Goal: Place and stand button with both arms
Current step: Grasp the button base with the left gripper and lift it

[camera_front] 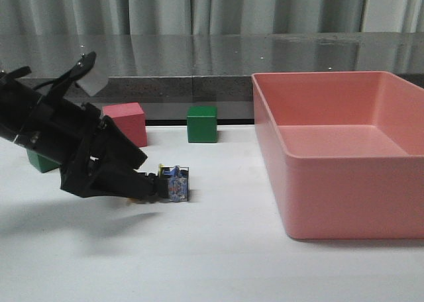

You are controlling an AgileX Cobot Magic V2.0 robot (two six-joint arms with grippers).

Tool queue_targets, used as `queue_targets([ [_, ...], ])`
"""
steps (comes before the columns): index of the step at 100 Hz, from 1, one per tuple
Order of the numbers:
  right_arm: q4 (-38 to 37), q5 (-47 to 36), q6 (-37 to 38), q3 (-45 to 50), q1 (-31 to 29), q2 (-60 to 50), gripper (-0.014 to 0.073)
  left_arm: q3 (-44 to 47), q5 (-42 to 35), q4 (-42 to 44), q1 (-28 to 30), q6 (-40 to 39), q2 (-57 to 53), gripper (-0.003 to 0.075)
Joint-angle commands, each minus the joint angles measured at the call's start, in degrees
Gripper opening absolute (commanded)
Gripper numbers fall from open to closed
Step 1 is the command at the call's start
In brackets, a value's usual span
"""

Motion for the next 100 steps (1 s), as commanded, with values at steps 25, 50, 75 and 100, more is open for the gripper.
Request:
queue_targets([
  [25, -1.11, -4.28, 0.04, -1.49, -0.39, 0.39, -0.0061, -1.23, 1.33, -3.68, 0.01, 1.25, 0.47, 0.0512],
  [50, -1.11, -4.28, 0.04, -1.49, -0.39, 0.39, -0.0061, -1.23, 3.15, -3.78, 0.01, 1.25, 0.47, 0.0128],
  [75, -1.11, -4.28, 0.04, -1.49, -0.39, 0.39, -0.0061, -3.28, 10.83, 0.09, 0.6, -3.28, -5.04, -0.002],
  [100, -1.11, -4.28, 0.04, -1.49, -0.39, 0.39, -0.0061, -12.87, 3.79, 30.17, -1.79, -31.82, -18.13, -0.002],
])
